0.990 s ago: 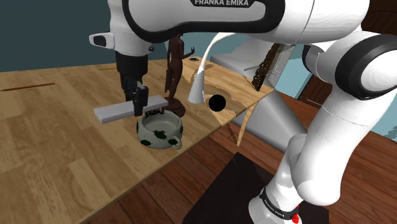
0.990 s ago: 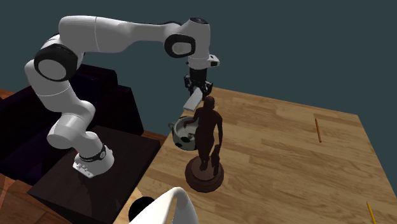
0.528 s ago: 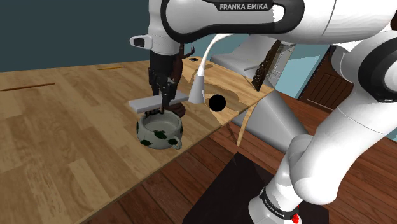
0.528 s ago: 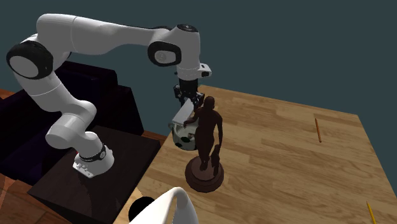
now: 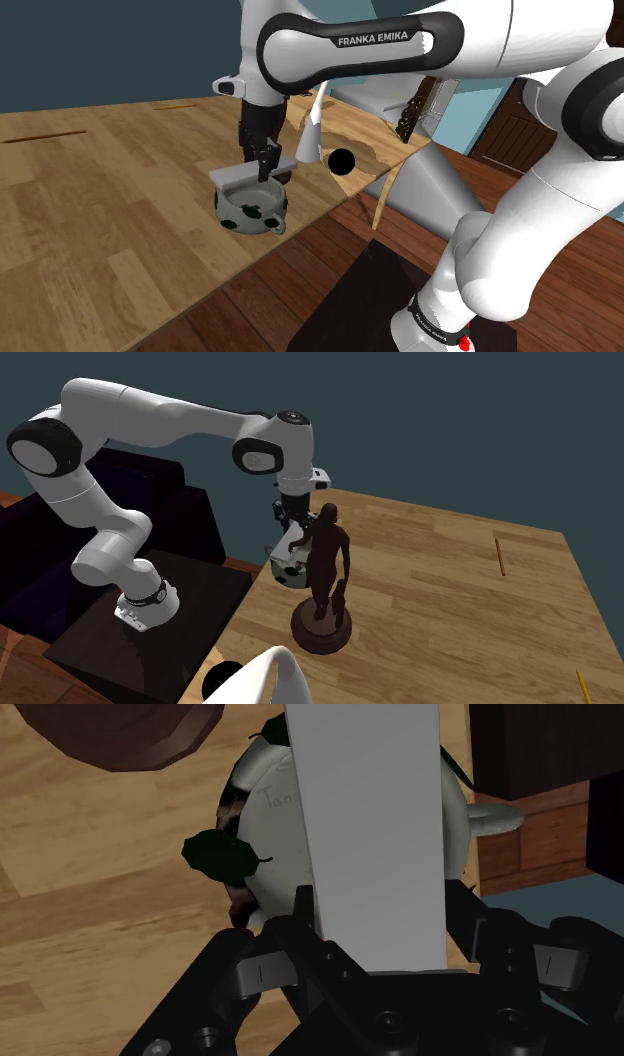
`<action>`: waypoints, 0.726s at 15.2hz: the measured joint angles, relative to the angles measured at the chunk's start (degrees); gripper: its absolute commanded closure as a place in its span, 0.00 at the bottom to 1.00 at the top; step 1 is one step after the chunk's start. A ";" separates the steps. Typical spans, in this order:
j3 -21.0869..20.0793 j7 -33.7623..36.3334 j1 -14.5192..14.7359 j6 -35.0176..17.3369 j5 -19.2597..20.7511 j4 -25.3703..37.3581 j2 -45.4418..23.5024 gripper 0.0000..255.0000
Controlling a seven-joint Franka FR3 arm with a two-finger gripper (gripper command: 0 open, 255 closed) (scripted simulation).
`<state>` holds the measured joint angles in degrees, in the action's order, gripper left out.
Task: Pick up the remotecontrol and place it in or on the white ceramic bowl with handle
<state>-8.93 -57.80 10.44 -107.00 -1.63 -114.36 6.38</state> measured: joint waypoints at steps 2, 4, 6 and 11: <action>0.02 -0.06 -0.02 -1.48 0.02 -1.32 -0.17 1.00; 0.00 -0.09 0.00 -3.06 -0.01 -2.89 -0.19 1.00; -0.02 -0.08 -0.01 -4.34 0.05 -3.80 -0.56 1.00; -0.05 -0.03 0.02 -4.98 0.06 -4.27 -0.71 1.00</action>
<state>-8.99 -57.82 10.46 -111.98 -1.57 -118.62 5.67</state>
